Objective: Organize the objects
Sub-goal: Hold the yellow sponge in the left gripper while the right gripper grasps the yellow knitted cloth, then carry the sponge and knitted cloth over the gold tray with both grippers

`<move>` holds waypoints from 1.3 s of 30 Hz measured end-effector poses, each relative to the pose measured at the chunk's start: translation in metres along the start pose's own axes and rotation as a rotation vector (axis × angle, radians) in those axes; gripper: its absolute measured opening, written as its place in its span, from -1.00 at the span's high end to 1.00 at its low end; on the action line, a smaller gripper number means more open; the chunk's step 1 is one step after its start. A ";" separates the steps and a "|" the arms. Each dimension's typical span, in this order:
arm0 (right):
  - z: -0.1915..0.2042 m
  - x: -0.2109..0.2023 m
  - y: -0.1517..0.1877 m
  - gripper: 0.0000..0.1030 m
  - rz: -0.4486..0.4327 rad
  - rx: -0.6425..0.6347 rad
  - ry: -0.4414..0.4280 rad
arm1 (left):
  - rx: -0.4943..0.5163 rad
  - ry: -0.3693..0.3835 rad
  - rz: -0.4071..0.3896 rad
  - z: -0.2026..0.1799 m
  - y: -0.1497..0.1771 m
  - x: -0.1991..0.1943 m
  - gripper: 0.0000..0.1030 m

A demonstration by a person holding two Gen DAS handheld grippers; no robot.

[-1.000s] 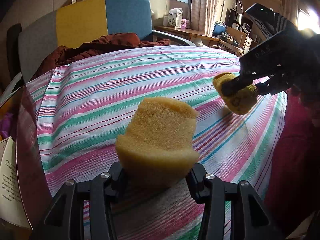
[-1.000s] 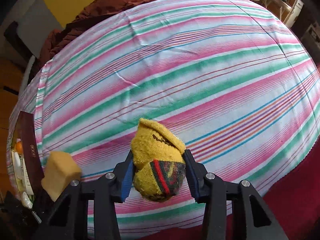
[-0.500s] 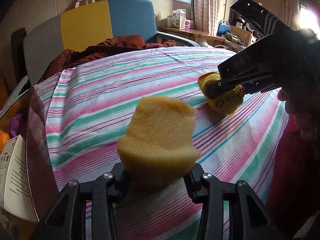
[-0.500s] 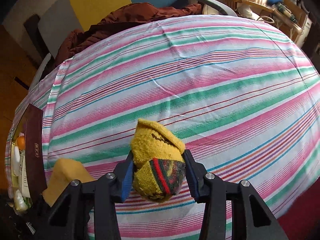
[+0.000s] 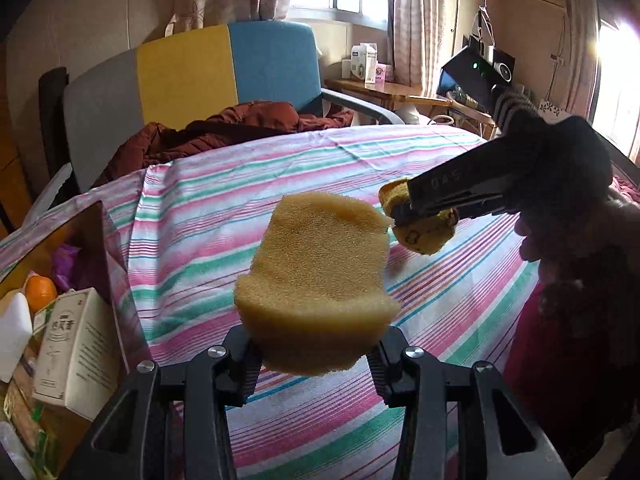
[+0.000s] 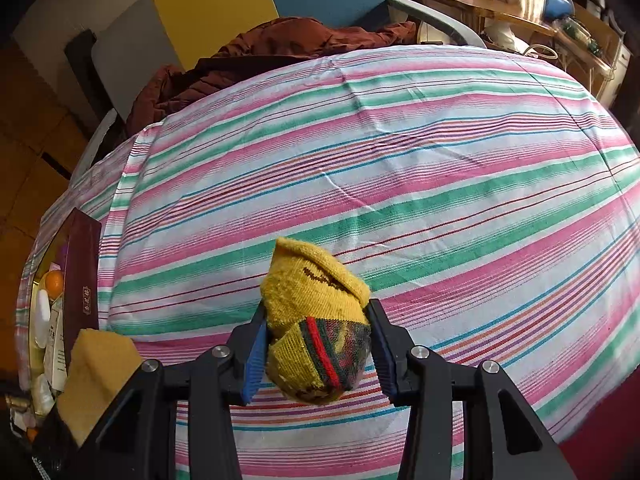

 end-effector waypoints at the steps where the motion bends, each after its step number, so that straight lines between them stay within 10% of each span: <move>1: 0.001 -0.001 0.000 0.10 -0.004 -0.004 -0.005 | -0.002 -0.002 -0.006 0.001 -0.001 -0.003 0.13; 22: 0.042 -0.007 0.009 0.08 -0.024 -0.181 -0.073 | -0.106 -0.041 -0.077 0.038 0.000 -0.058 0.13; 39: 0.128 -0.025 0.032 0.10 -0.051 -0.281 -0.204 | -0.491 -0.257 -0.056 0.229 0.079 -0.123 0.13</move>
Point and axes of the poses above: each gripper's, at about its wrist camera, not at the fingertips, and x roughly the way its jaws point, z to its left, y to its underside, the point moved 7 cm from there along x, roughly the way its jaws point, and after that the axes turned 4 degrees about z, right-handed, at the moved point
